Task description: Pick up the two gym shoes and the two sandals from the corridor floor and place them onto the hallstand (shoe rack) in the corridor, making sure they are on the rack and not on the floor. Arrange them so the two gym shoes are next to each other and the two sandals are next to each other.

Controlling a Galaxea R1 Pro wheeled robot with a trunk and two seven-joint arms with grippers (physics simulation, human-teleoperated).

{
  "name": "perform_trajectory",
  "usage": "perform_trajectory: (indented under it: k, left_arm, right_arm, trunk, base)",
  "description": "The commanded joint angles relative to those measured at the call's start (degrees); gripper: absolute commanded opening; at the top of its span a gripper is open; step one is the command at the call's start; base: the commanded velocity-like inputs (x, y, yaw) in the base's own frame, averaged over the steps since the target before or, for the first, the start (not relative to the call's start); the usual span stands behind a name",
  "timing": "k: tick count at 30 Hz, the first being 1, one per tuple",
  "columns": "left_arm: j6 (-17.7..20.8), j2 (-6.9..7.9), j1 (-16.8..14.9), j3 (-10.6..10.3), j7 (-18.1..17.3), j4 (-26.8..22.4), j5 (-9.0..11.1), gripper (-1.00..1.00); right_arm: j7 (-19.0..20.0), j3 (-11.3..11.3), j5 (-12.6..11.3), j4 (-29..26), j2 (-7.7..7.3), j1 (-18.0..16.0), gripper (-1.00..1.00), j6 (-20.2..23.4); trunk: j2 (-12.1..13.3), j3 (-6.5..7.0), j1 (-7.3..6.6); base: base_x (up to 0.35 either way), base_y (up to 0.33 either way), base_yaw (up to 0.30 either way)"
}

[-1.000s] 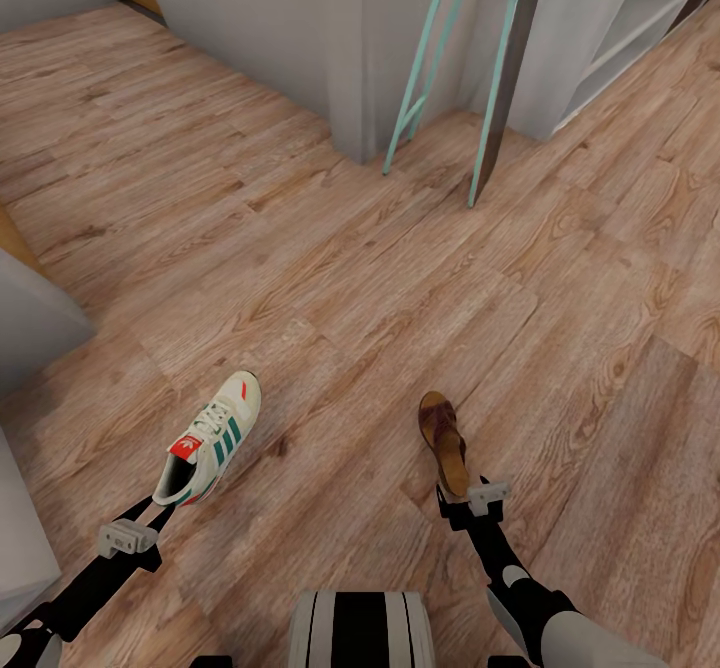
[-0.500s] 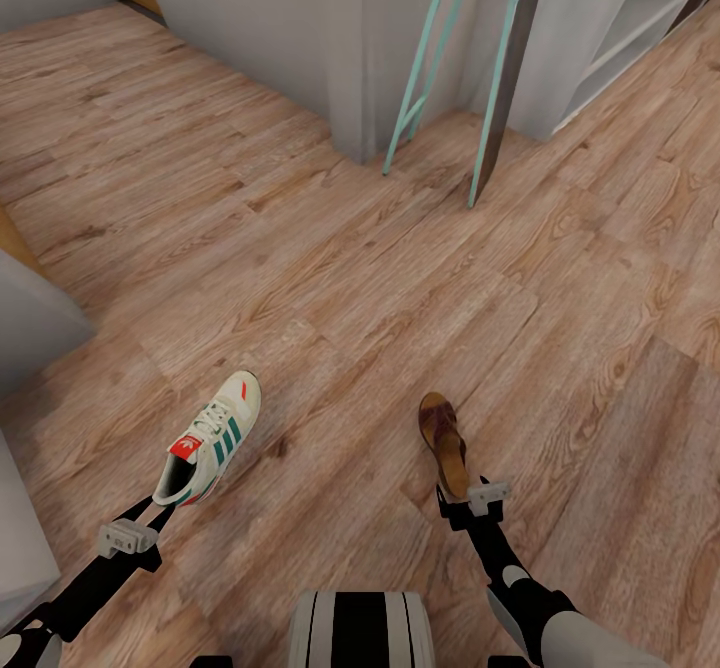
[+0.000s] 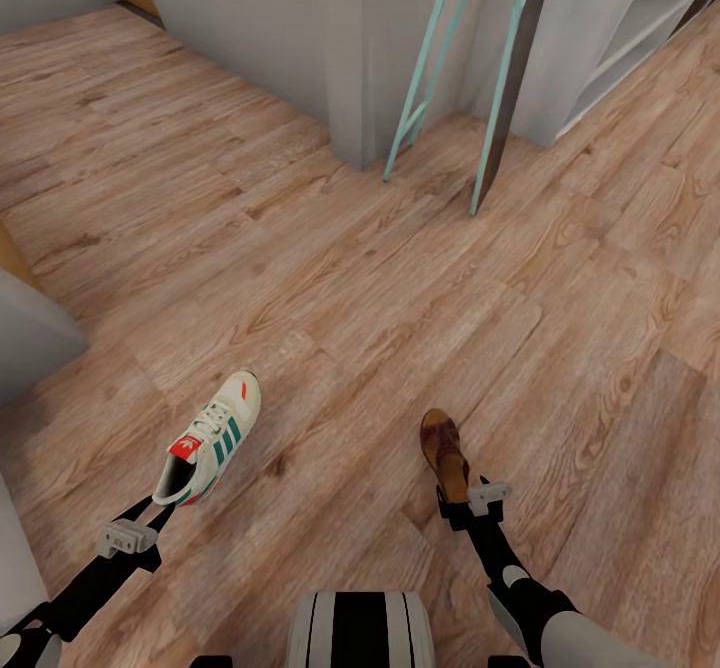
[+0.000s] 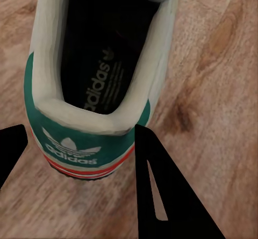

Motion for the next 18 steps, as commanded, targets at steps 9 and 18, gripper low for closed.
perform_trajectory:
  k: [9, 18]
  left_arm:
    - [0.06, 0.03, -0.02, 0.05, -0.38, 0.06, 0.4, -1.0]
    - [0.05, 0.03, -0.02, 0.05, -0.38, 0.03, 0.4, -1.0]
  right_arm:
    - [-0.32, -0.16, 0.55, 0.06, 0.02, -0.03, 1.0, -0.13]
    - [-0.32, -0.16, 0.55, 0.1, 0.02, -0.03, 1.0, -0.13]
  trunk:
    - [-0.08, -1.14, 0.12]
    - [-0.08, -1.14, 0.12]
  base:
    - [0.011, 0.0, 0.0]
    - [0.001, 0.0, 0.0]
